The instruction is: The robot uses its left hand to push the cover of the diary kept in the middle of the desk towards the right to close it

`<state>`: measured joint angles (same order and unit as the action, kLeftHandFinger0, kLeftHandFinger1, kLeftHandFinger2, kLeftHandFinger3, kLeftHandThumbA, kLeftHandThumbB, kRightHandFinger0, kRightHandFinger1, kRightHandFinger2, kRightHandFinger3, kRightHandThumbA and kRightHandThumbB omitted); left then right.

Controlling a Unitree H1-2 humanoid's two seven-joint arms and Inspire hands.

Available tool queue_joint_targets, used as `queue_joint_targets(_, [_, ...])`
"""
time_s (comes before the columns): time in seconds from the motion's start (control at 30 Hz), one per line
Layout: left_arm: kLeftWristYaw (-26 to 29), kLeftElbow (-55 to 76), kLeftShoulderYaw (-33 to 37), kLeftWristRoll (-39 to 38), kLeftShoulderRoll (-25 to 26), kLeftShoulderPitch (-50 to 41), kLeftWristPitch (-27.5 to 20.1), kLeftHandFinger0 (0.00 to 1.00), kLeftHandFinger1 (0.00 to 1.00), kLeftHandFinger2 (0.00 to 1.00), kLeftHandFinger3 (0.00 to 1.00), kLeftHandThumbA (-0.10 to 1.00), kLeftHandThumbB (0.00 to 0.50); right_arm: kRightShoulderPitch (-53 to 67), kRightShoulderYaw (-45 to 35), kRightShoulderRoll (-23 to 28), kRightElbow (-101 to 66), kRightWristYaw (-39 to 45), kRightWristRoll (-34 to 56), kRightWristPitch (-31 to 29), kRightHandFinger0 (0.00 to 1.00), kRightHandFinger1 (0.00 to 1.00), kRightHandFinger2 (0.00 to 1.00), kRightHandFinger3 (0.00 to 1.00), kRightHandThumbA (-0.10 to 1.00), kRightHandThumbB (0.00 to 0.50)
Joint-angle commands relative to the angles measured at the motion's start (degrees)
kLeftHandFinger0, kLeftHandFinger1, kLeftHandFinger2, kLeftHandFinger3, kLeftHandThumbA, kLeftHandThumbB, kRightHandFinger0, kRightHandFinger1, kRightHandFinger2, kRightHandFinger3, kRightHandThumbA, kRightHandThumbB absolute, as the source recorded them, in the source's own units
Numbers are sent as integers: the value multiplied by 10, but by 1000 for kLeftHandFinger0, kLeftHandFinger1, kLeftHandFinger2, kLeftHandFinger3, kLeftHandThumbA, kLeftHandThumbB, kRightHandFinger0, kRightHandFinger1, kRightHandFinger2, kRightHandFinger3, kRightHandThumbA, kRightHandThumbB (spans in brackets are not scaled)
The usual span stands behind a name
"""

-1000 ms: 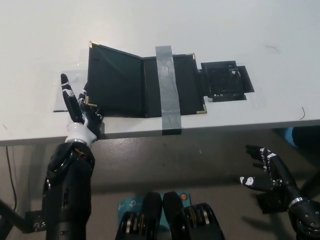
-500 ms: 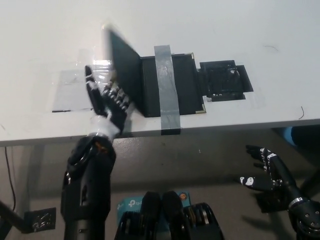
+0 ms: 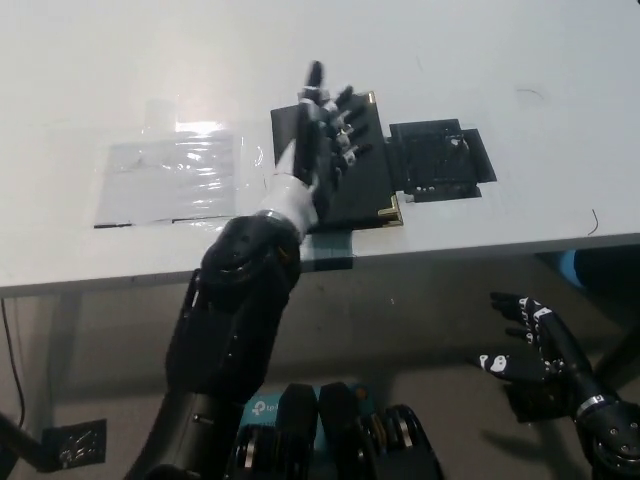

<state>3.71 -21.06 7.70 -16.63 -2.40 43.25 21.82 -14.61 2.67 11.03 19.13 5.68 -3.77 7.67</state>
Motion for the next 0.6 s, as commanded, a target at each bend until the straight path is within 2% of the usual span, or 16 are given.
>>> queue_joint_targets(0.0, [-42, -9, 68, 103, 36, 23, -34, 1000, 1000, 1000, 1000, 1000, 212, -9, 2, 1, -19, 9, 4, -4, 846, 911, 843, 824, 1000, 493])
queue_joint_targets(0.1, [-49, -16, 84, 108, 52, 17, -40, 1000, 1000, 1000, 1000, 1000, 190, -11, 6, 1, -19, 12, 0, -5, 848, 911, 844, 833, 1000, 487])
queue_joint_targets(0.17, [-45, -12, 94, 122, 62, 11, -30, 1000, 1000, 1000, 1000, 1000, 194, -13, 8, 0, -19, 12, 0, -3, 849, 911, 843, 831, 1000, 487])
queue_joint_targets(0.2, [-49, -15, 113, 142, 74, 12, -23, 1000, 1000, 1000, 1000, 1000, 229, -12, 7, -1, -19, 13, 3, -3, 847, 907, 843, 826, 1000, 486])
queue_joint_targets(0.23, [-51, -22, 168, 208, 105, 16, -18, 1000, 1000, 1000, 1000, 1000, 287, -12, 10, 0, -21, 14, 0, -1, 851, 907, 848, 830, 1000, 492])
queue_joint_targets(0.27, [-50, -19, 170, 207, 106, 14, -17, 1000, 1000, 1000, 1000, 1000, 289, -11, 11, 0, -22, 14, 0, 0, 851, 907, 849, 831, 1000, 492])
queue_joint_targets(0.33, [-59, -12, 228, 264, 142, 14, -6, 1000, 1000, 1000, 1000, 1000, 261, -9, 13, 2, -22, 17, -1, -4, 864, 917, 865, 847, 1000, 485])
queue_joint_targets(0.37, [-60, -16, 240, 274, 150, 15, -10, 1000, 1000, 1000, 1000, 1000, 258, -9, 13, 2, -22, 17, -1, -4, 865, 918, 866, 849, 1000, 487])
queue_joint_targets(0.43, [-66, -20, 295, 335, 186, 21, -30, 1000, 1000, 1000, 1000, 1000, 210, -9, 12, 1, -22, 16, 2, -4, 853, 907, 856, 841, 1000, 484])
queue_joint_targets(0.57, [-76, -25, 340, 365, 206, 26, -25, 1000, 1000, 1000, 1000, 1000, 208, -2, 13, 5, -29, 18, 0, -1, 858, 912, 859, 849, 1000, 479])
